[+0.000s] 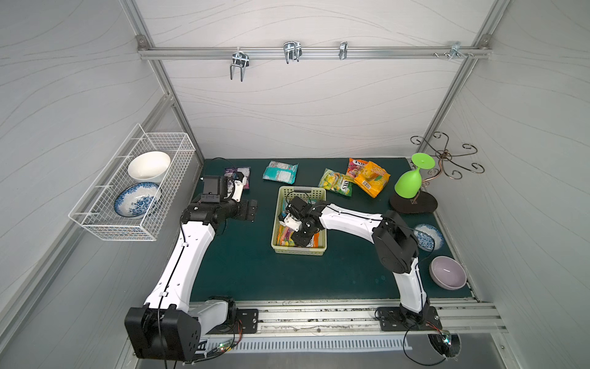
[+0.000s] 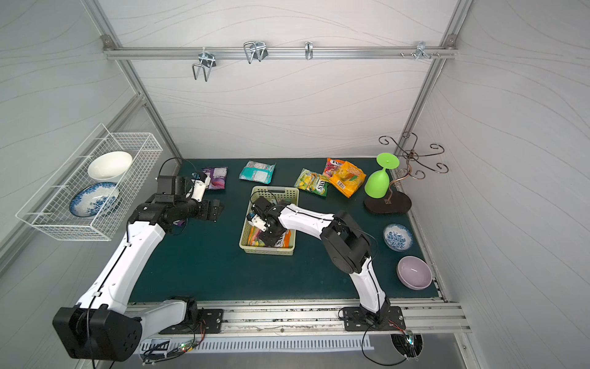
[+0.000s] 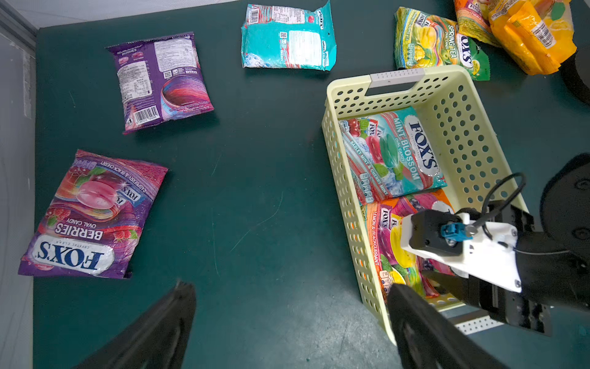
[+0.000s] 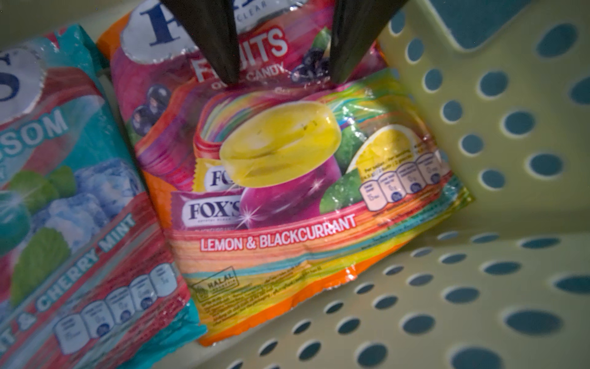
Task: Put the candies in the basket
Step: Place the candy in the basket.
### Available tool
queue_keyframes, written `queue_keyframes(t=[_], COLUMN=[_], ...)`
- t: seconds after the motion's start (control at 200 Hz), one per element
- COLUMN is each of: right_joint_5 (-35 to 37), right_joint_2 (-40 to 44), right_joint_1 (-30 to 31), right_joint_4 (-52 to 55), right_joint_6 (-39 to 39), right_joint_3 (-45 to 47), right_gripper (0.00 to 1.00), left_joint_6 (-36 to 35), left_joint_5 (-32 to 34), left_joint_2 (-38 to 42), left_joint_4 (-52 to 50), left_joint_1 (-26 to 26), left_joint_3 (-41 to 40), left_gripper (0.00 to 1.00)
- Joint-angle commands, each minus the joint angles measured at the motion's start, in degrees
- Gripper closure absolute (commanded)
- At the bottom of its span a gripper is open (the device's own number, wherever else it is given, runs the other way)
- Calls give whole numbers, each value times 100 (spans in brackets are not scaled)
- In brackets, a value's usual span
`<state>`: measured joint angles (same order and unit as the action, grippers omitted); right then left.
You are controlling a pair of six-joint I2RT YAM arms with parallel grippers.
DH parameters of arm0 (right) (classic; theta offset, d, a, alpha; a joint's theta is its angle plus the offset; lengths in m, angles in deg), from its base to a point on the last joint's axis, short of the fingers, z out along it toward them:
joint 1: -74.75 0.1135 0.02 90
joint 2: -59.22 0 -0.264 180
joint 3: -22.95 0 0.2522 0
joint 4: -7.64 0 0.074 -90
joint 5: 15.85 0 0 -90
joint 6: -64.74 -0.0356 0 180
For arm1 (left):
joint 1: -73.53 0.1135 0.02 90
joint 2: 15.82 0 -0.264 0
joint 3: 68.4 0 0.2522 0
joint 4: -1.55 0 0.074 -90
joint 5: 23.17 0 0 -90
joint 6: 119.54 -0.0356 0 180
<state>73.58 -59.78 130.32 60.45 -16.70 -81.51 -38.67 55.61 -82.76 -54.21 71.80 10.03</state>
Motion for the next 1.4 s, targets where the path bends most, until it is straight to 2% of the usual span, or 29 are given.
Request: queue_keyframes(t=[0.0,0.33,0.7,1.136,1.396], right_joint_5=[99,208,148,369,252], right_joint_2=[-192,417,143,-214,634], right_joint_1=[15,-68,-64,-29,-142], right_joint_4=[173,606,866,386,616], right_joint_6=[-2,296,1384,1354,1153], right_joint_3=[156,-361,49,273,229], right_gripper=[50,47,43,43,41], left_joint_6=[42,68,60,43,33], left_joint_5=[-40,-98,-102,-205,-456], left_joint_2=[71,92,47,90,16], left_joint_4=[205,236,230,320,426], left_joint_1=[42,42,40,38,33], left_joint_3=[80,76,49,-68,-230], left_gripper=[2,2,2,2,2])
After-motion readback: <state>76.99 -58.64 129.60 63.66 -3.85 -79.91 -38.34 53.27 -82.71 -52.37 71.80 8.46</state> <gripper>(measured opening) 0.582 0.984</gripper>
